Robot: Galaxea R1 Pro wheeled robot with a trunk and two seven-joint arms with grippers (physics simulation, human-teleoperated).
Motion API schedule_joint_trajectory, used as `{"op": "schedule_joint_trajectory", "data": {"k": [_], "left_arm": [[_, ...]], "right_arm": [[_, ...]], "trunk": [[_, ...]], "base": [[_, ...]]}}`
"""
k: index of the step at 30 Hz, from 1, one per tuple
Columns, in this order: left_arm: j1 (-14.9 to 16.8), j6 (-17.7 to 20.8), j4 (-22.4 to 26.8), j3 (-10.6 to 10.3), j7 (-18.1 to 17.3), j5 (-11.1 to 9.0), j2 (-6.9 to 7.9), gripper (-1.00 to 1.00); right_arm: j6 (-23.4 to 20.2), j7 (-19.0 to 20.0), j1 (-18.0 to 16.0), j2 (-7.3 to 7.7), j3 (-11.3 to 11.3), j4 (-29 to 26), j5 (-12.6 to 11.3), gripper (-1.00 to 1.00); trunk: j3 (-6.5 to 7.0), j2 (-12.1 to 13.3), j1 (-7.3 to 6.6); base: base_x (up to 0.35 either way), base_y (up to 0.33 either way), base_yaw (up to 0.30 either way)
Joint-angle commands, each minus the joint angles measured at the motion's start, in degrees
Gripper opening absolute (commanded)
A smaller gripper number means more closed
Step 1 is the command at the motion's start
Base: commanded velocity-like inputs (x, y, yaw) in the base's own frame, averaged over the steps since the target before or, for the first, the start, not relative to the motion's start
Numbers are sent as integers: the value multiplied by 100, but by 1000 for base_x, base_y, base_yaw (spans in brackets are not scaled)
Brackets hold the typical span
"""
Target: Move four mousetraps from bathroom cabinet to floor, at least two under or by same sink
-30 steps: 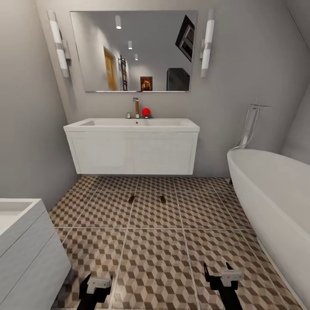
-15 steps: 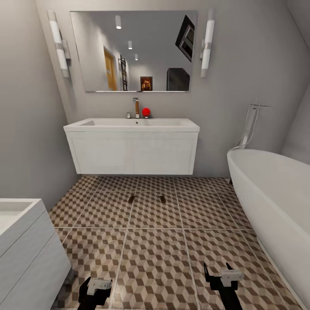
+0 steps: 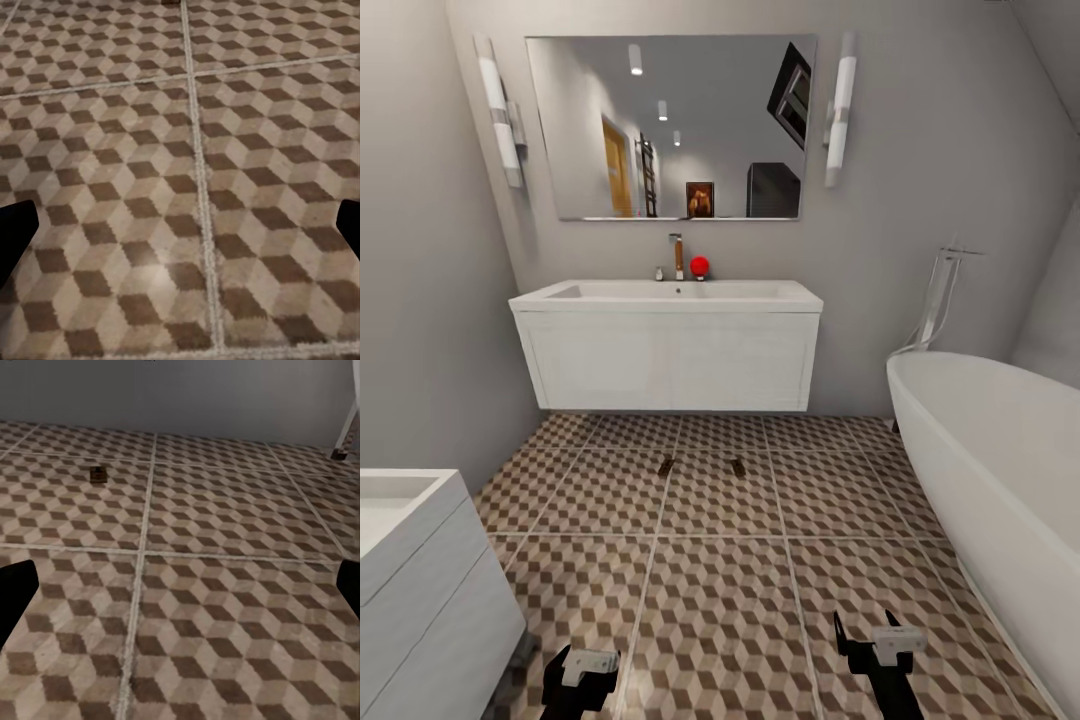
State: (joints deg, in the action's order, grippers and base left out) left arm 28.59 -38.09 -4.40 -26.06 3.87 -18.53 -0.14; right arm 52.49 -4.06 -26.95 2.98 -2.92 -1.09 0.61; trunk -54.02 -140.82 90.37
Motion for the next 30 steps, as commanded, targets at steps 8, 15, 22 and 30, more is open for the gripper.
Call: {"op": "schedule_joint_trajectory", "data": {"k": [8, 15, 22, 30], "left_arm": [[6, 15, -17, -48, 32, -4, -4, 100], [6, 21, -16, -48, 32, -4, -4, 100], [6, 21, -16, -48, 29, -3, -4, 100], [6, 21, -16, -49, 31, -8, -4, 100]], "right_arm": [[12, -42, -3, 1, -33, 4, 9, 100], [15, -42, -3, 1, -33, 4, 9, 100], [14, -42, -3, 1, -33, 4, 9, 100], [16, -42, -3, -2, -33, 4, 9, 100]], "trunk": [[139, 320, -178], [264, 601, -331], [390, 881, -485], [533, 1202, -661]], "base": [[0, 0, 0], [0, 0, 0], [0, 0, 0], [0, 0, 0]]}}
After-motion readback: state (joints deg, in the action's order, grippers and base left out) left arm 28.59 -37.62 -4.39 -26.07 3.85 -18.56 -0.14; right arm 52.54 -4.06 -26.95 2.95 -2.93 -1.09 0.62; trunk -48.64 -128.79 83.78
